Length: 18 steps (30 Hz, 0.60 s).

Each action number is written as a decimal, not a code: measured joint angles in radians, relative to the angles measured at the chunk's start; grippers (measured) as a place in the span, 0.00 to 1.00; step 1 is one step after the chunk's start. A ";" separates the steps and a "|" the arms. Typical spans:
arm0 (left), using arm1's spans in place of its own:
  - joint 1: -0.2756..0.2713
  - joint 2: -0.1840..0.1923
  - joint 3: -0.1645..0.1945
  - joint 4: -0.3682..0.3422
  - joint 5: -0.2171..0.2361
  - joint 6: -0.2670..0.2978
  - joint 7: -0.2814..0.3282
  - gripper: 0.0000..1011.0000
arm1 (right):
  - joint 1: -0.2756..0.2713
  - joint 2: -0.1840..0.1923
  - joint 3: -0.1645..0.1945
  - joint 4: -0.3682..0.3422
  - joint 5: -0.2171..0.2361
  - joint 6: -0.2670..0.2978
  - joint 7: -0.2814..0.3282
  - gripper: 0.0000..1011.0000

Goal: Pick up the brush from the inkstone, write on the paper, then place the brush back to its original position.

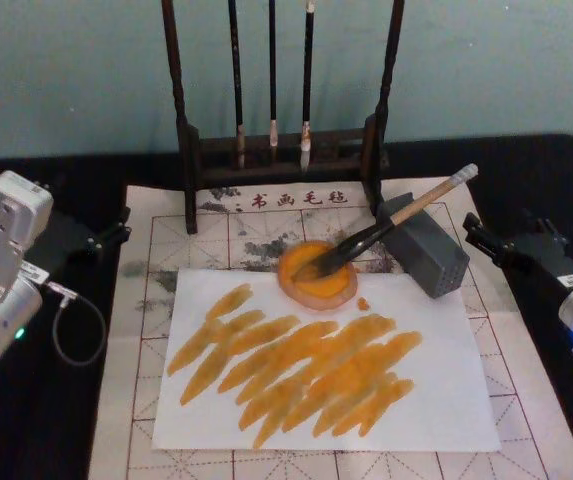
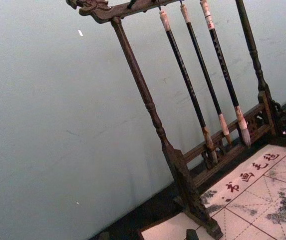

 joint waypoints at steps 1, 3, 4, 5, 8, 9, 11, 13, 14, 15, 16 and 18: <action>0.000 0.000 0.000 0.000 0.000 0.000 0.000 0.99 | 0.000 0.000 0.000 0.000 0.000 0.000 0.000 0.99; 0.000 0.000 0.000 0.000 0.000 0.000 0.000 0.99 | 0.000 0.001 0.000 0.000 0.000 0.000 0.000 0.99; 0.000 0.000 0.000 0.000 0.000 0.000 0.000 0.99 | 0.000 0.001 -0.001 0.000 -0.001 0.000 0.000 0.99; 0.000 0.000 0.000 0.000 0.000 0.000 0.000 0.99 | 0.000 0.001 -0.001 0.000 -0.001 0.000 0.000 0.99; 0.000 0.000 0.000 0.000 0.000 0.000 0.000 0.99 | 0.000 0.001 -0.001 -0.001 -0.001 0.000 0.000 0.99; 0.000 0.000 0.000 0.000 0.000 0.000 0.000 0.99 | 0.000 0.001 -0.001 -0.001 -0.001 0.000 0.000 0.99; 0.000 0.000 0.000 0.000 0.000 0.000 0.000 0.99 | 0.000 0.002 -0.002 -0.001 -0.001 0.000 0.000 0.99; 0.000 0.000 0.000 0.000 0.000 0.000 0.000 0.99 | 0.000 0.002 -0.002 -0.001 -0.001 0.000 0.000 0.99; 0.000 0.000 0.000 0.000 0.000 0.000 0.000 0.99 | 0.000 0.002 -0.002 -0.001 -0.001 0.000 -0.001 0.99; 0.000 0.000 0.000 0.000 0.000 0.000 0.000 0.99 | 0.000 0.002 -0.002 -0.001 -0.002 0.000 -0.001 0.99; 0.000 0.000 0.000 0.000 0.000 0.000 0.000 0.99 | 0.000 0.002 -0.002 -0.001 -0.002 0.000 -0.001 0.99; 0.000 0.000 0.000 0.000 0.000 0.000 0.000 0.99 | 0.000 0.002 -0.003 -0.002 -0.002 0.000 -0.001 0.99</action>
